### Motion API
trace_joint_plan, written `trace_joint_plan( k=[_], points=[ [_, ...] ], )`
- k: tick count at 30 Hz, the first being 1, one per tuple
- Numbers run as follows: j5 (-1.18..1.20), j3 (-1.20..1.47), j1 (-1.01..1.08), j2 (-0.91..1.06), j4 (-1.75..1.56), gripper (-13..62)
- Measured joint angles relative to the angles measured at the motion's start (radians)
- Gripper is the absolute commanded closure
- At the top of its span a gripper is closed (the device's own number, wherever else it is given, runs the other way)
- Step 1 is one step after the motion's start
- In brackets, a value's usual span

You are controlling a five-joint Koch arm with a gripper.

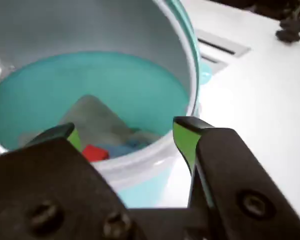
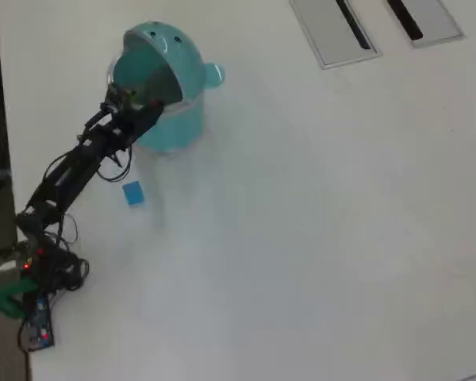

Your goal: Grasp RGB lego blocks and put them in the bin one by one.

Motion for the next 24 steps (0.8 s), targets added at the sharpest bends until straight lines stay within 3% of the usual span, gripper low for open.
trace_joint_plan(
  k=[13,24],
  points=[
    [-0.008,0.359,0.109,0.397,0.138,16.1],
    [-0.012,0.64,0.083,0.663,0.281,16.3]
  ],
)
